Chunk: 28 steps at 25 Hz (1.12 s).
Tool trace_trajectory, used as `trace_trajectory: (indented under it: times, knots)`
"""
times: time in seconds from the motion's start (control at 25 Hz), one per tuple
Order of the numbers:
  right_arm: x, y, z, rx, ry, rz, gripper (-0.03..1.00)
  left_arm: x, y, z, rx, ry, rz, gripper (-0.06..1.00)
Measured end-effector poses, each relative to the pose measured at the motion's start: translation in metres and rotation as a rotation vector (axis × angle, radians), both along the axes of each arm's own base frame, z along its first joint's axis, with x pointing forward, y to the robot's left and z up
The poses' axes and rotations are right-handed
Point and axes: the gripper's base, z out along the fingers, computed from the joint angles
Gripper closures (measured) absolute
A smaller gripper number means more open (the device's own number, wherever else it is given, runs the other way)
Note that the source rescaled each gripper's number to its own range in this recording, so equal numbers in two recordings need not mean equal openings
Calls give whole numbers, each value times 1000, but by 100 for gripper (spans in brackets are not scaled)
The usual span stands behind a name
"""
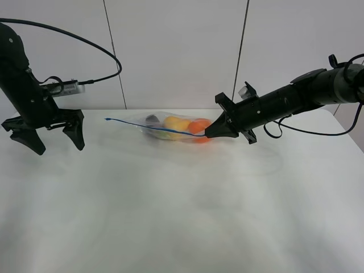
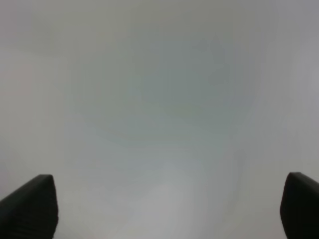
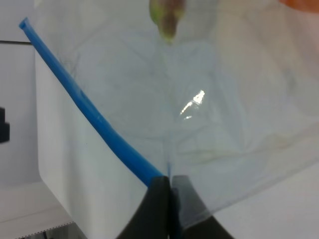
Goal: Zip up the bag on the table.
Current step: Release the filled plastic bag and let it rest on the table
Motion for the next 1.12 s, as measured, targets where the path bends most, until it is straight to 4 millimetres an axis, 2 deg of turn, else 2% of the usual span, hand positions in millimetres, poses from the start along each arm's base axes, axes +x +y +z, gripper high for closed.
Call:
trace_trajectory:
  times: [0.16, 0.32, 0.6, 0.84, 1.0, 1.12]
  knots:
    - [0, 0, 0, 0, 0, 0, 97, -12, 1, 13, 10, -18, 0, -6]
    - [0, 0, 0, 0, 0, 0, 97, -39, 1, 20, 17, -8, 0, -6]
    - [0, 0, 0, 0, 0, 0, 97, -117, 0, 27, 20, 12, -4, -6]
    - [0, 0, 0, 0, 0, 0, 97, -194, 0, 20, 21, 4, -5, -6]
    - [0, 0, 0, 0, 0, 0, 97, -237, -1, 11, 27, -108, 3, -6]
    - [0, 0, 0, 0, 0, 0, 97, -259, -1, 9, 31, -241, 11, -6]
